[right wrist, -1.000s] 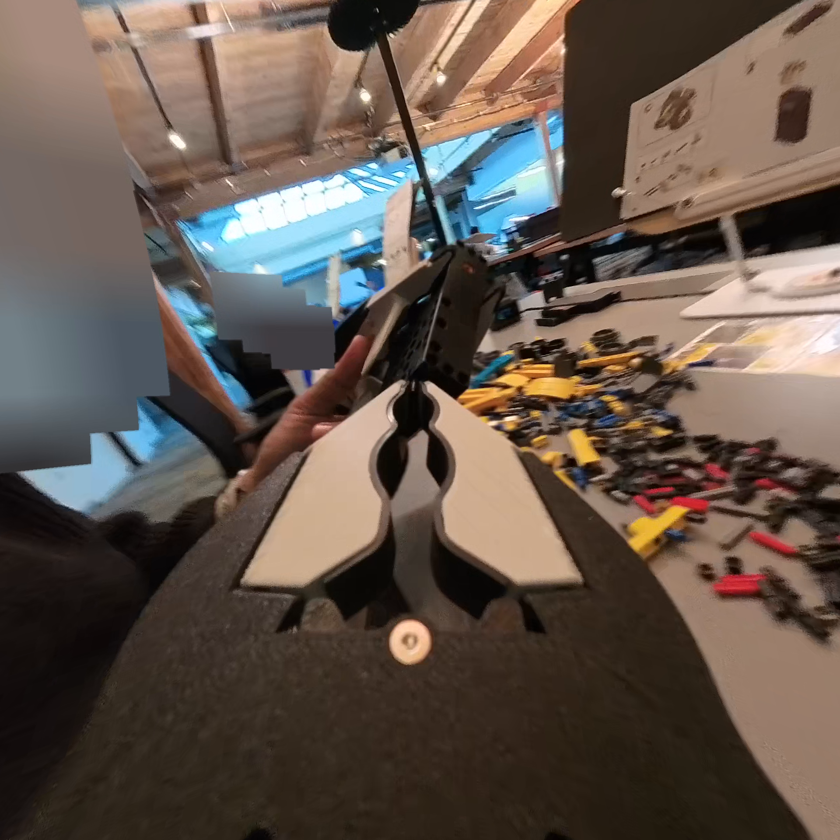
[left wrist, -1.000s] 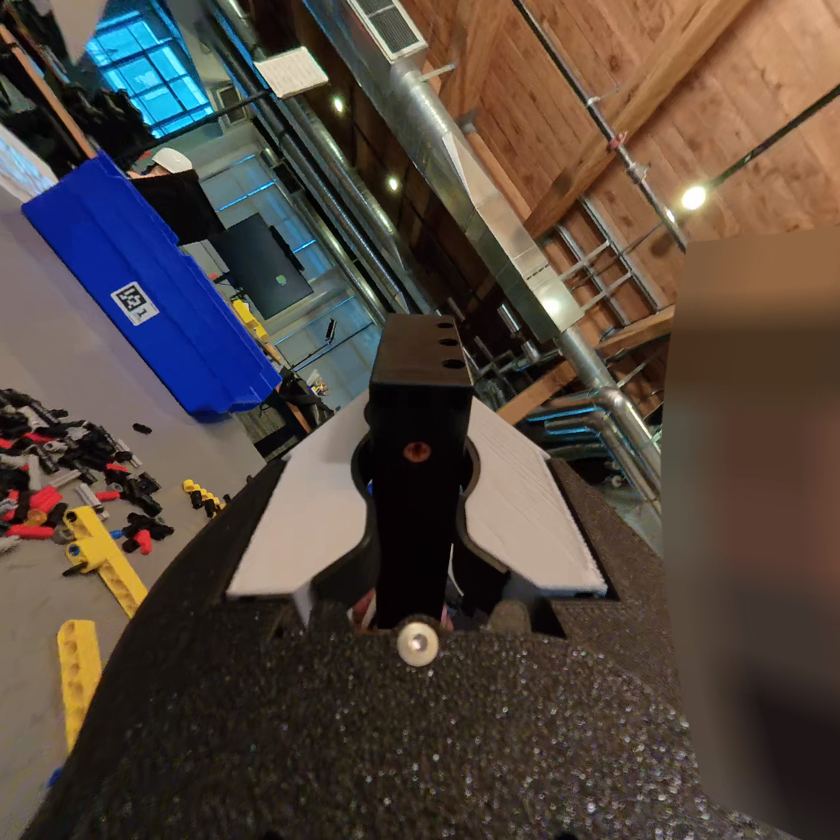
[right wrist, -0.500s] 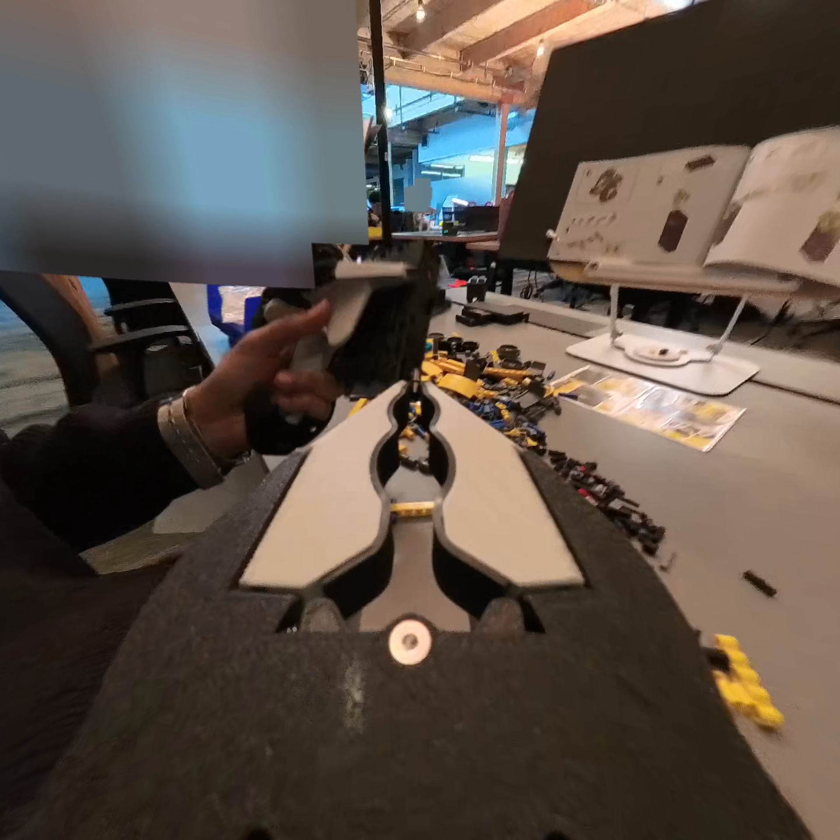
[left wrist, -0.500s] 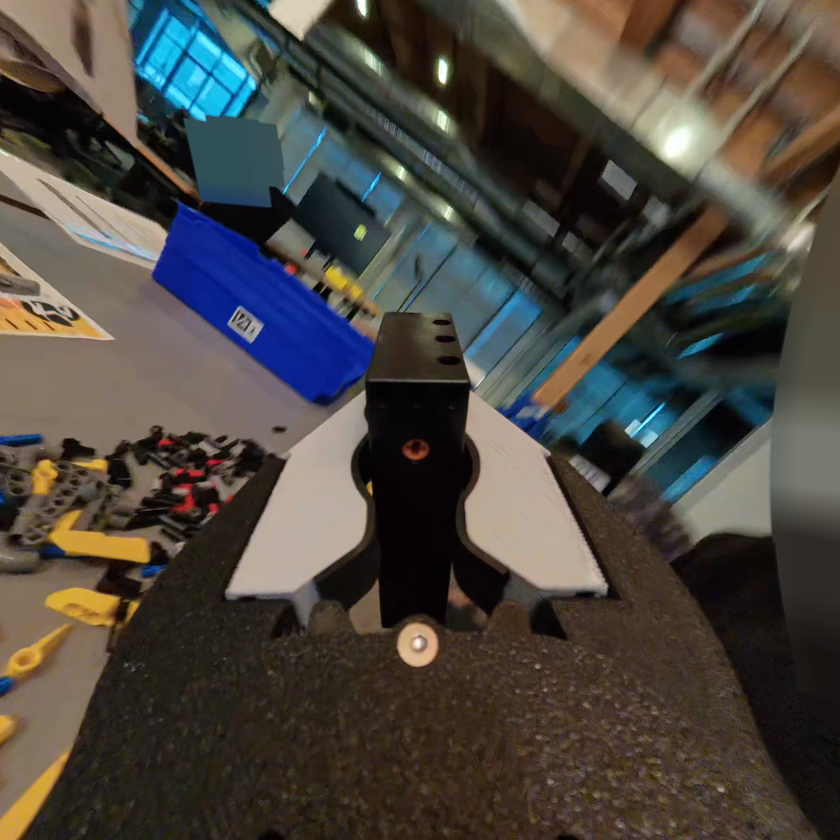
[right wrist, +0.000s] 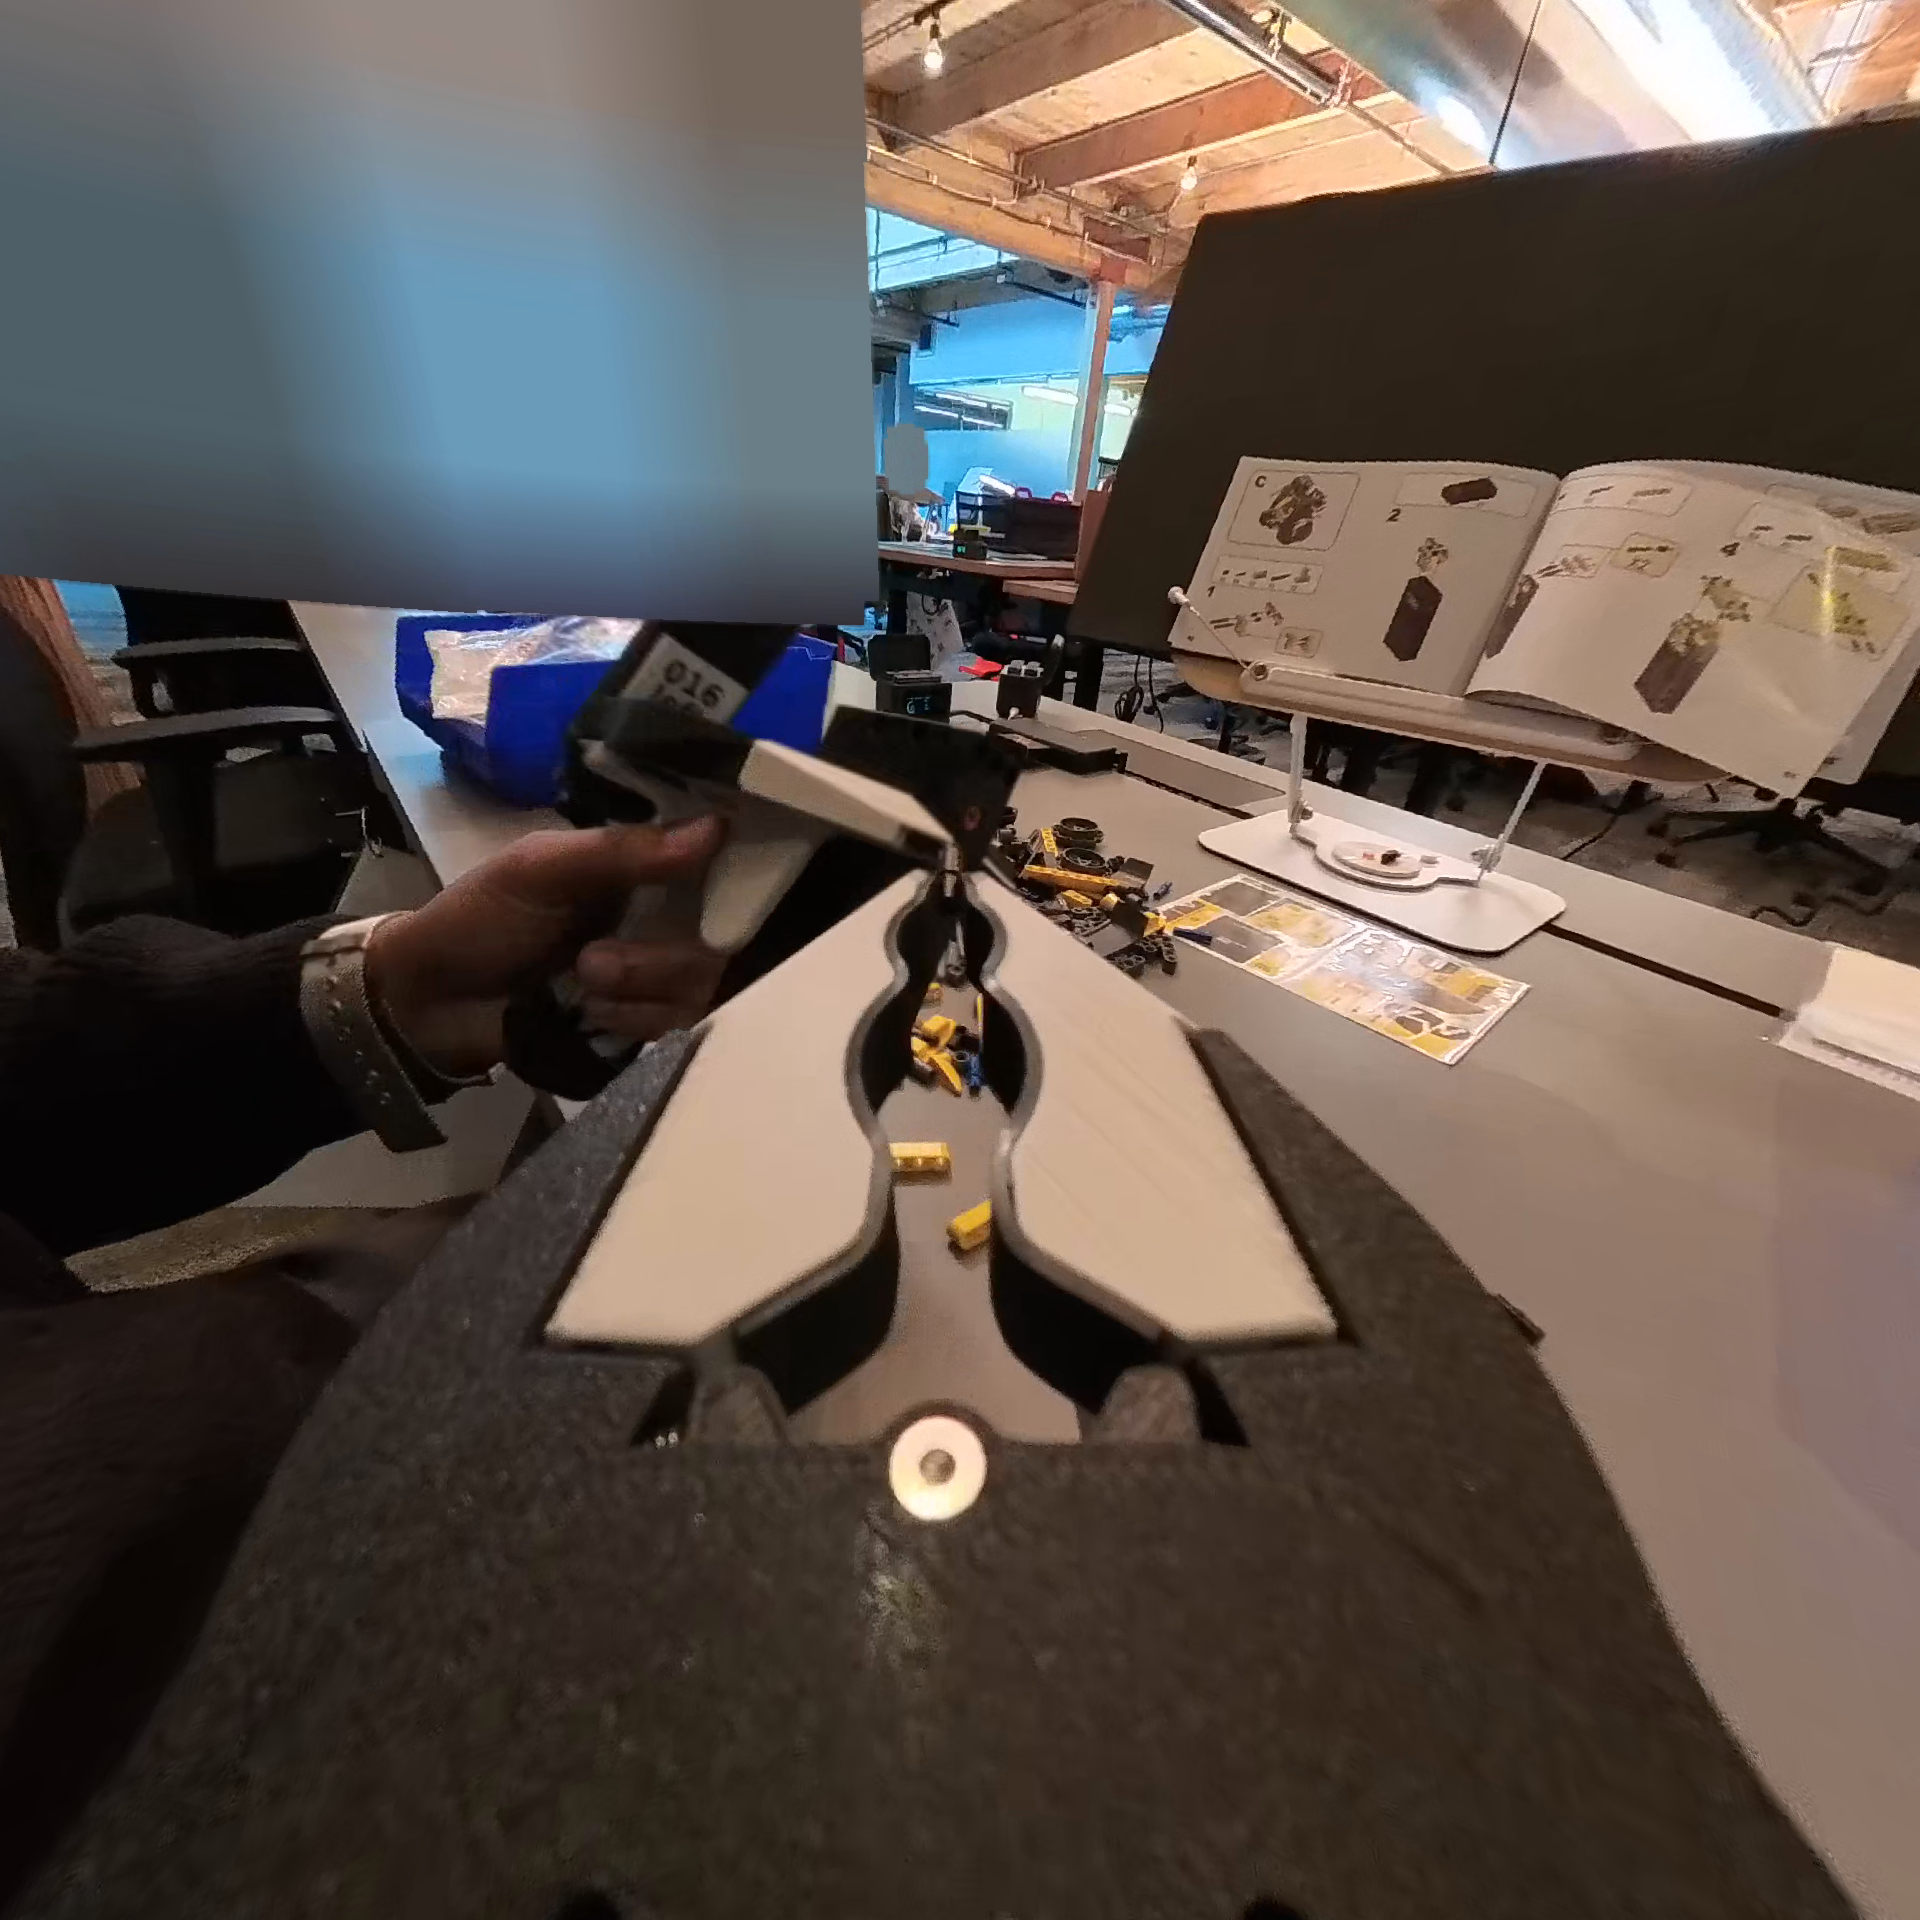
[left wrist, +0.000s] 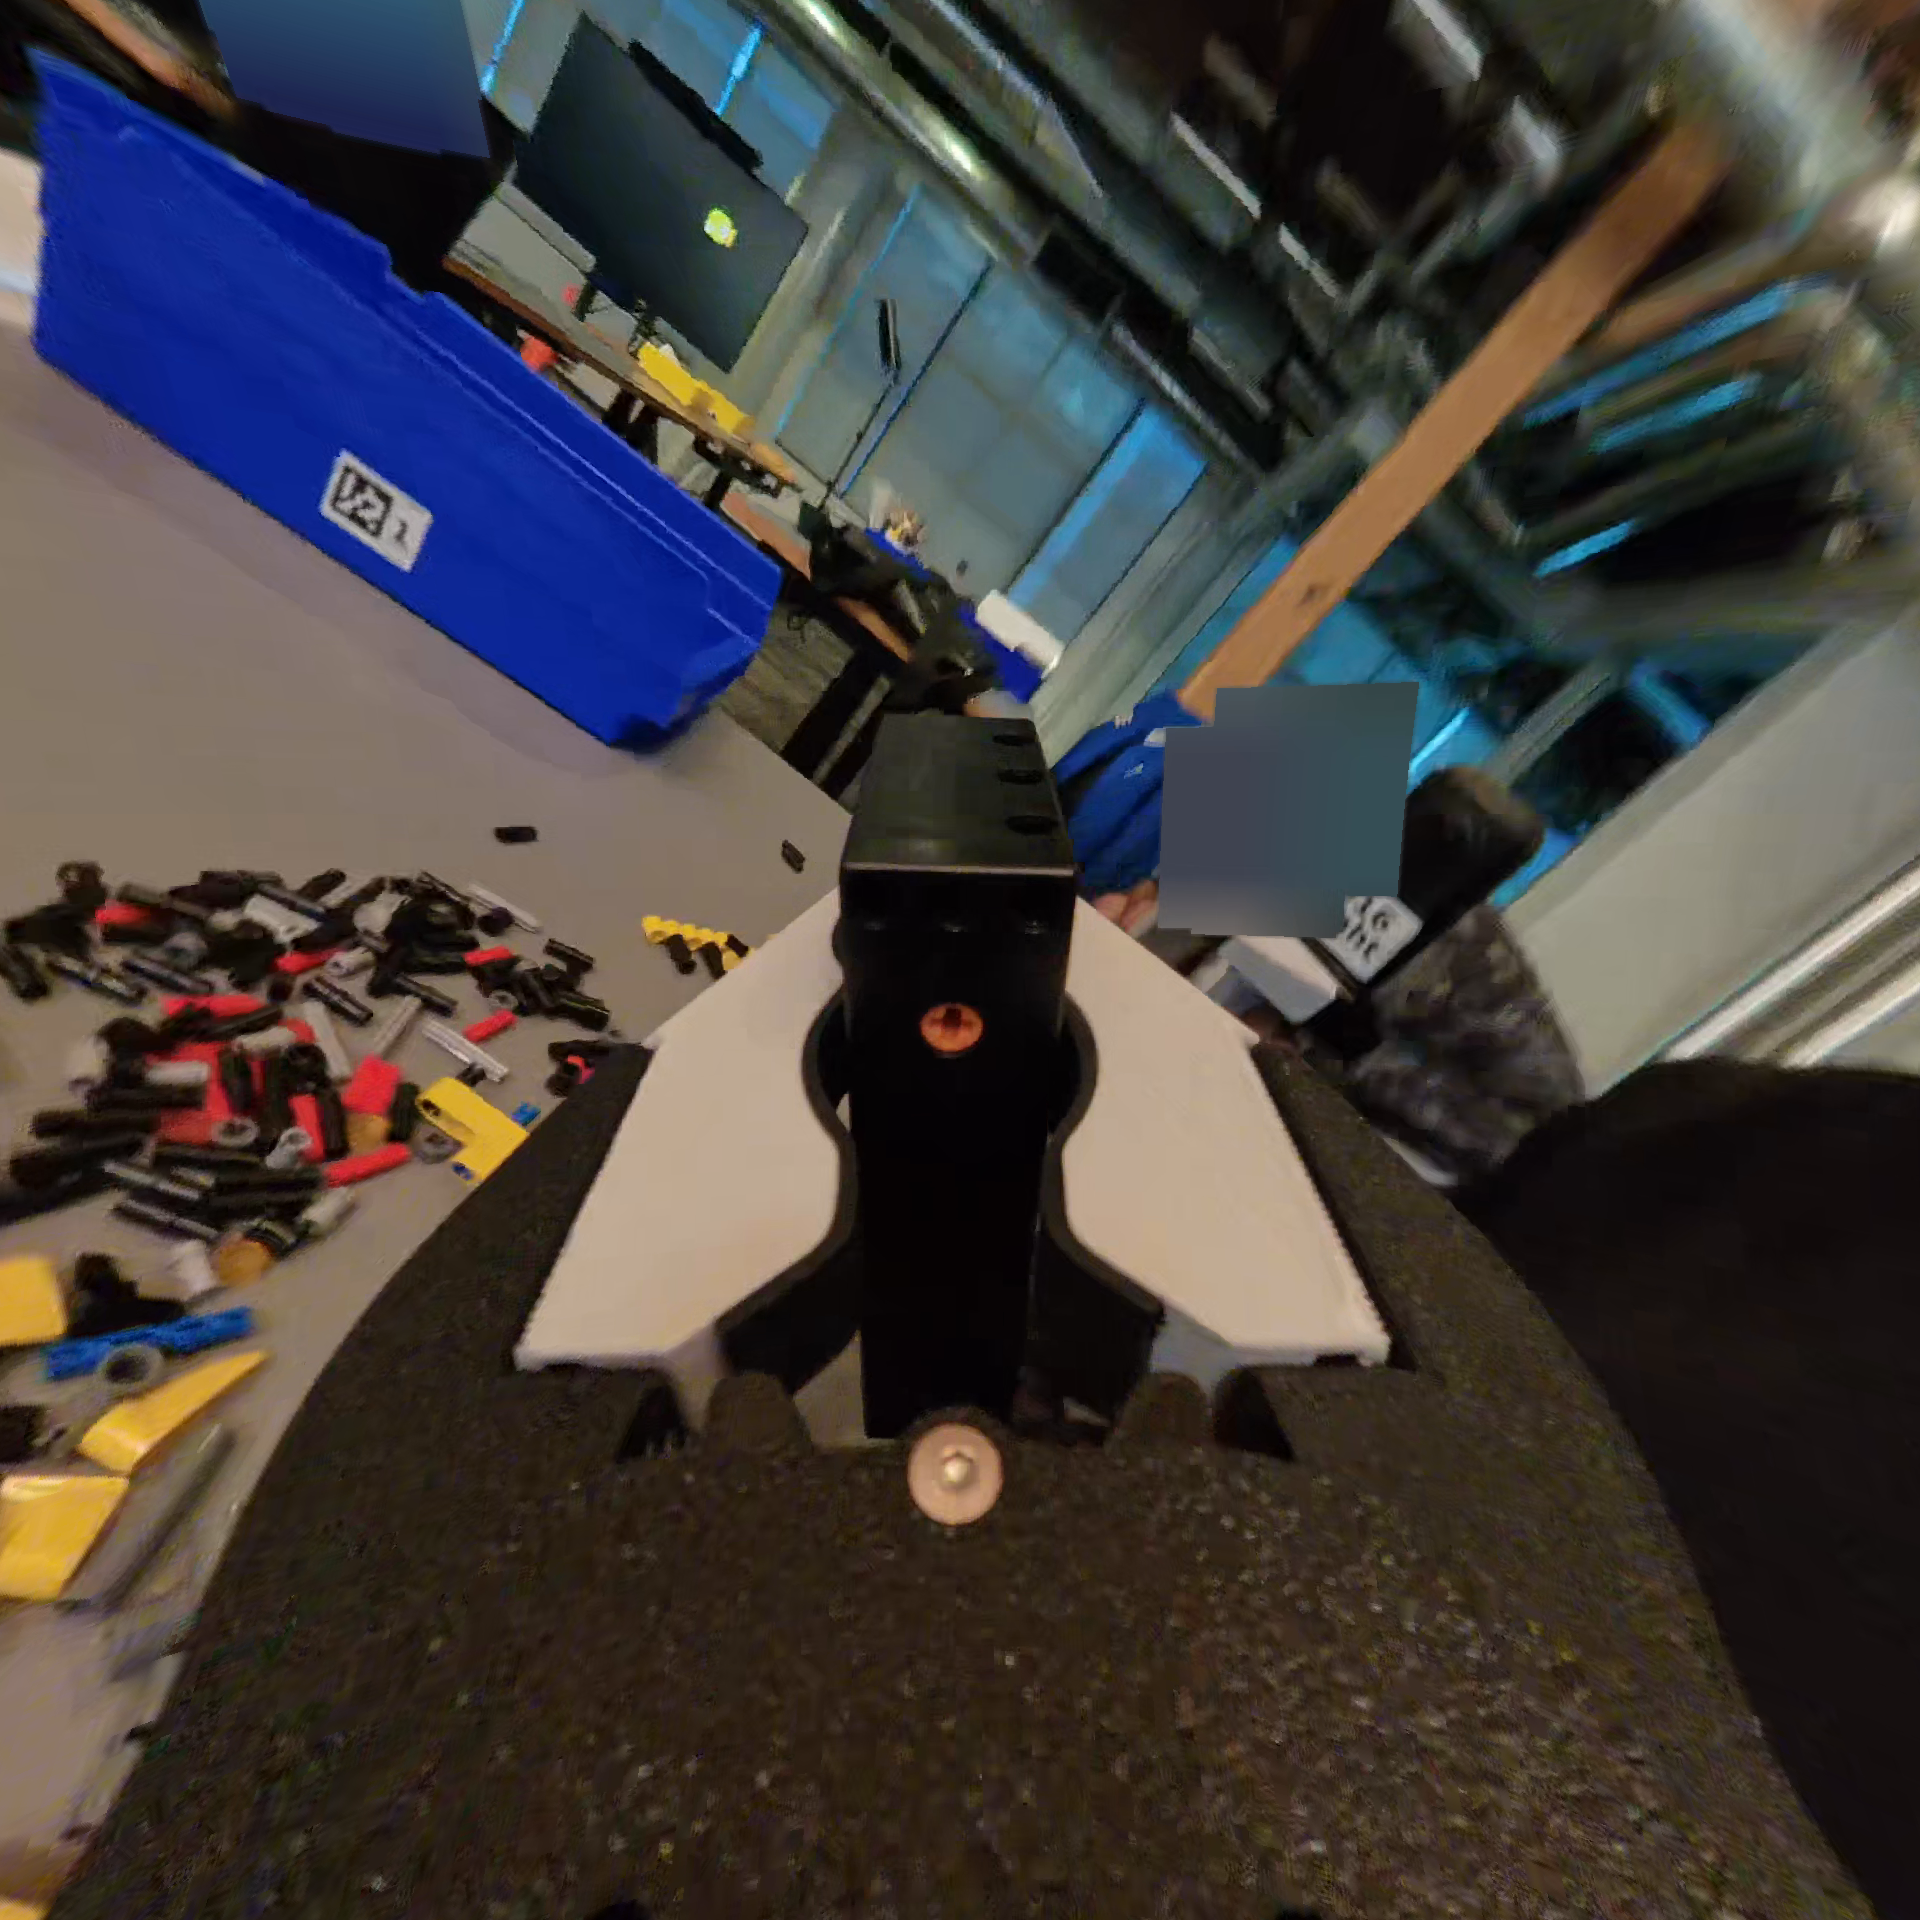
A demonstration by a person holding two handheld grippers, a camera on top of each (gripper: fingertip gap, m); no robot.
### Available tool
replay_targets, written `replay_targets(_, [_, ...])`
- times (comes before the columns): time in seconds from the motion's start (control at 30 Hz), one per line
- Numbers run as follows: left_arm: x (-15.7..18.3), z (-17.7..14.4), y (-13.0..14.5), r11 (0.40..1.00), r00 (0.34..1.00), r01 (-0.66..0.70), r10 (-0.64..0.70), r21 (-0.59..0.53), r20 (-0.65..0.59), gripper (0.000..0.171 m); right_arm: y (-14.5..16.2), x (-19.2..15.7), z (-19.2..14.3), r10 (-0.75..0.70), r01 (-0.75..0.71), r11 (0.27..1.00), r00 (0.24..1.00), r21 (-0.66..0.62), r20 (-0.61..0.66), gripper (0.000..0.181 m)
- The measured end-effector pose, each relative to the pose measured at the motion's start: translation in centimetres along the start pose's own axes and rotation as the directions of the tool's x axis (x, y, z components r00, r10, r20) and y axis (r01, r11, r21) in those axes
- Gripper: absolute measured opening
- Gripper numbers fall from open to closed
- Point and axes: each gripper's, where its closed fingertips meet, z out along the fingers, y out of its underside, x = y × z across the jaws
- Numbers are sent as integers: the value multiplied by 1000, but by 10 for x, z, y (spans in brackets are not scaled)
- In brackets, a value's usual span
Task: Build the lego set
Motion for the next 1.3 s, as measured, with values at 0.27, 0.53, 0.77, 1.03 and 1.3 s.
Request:
replay_targets(0.27, [-22,4,3,999,997,-20,23,-32,68,27,8,38,-7,-142,138,989,981,-44,-132,4])
replay_targets(0.53, [-23,31,-3,978,992,-125,125,-165,-13,27,14,131,-31,-137,135,990,932,-30,-336,4])
replay_targets(0.77, [-35,41,-13,931,960,-276,280,-240,-18,27,-26,154,-12,-141,168,984,934,58,-329,4])
replay_targets(1.03, [-32,29,-12,949,965,-262,252,-177,-77,27,-13,195,-12,88,9,966,927,258,-364,4])
replay_targets(1.3, [-26,27,-15,974,979,-175,157,-140,-131,27,18,200,-7,85,-38,992,911,123,-404,4])
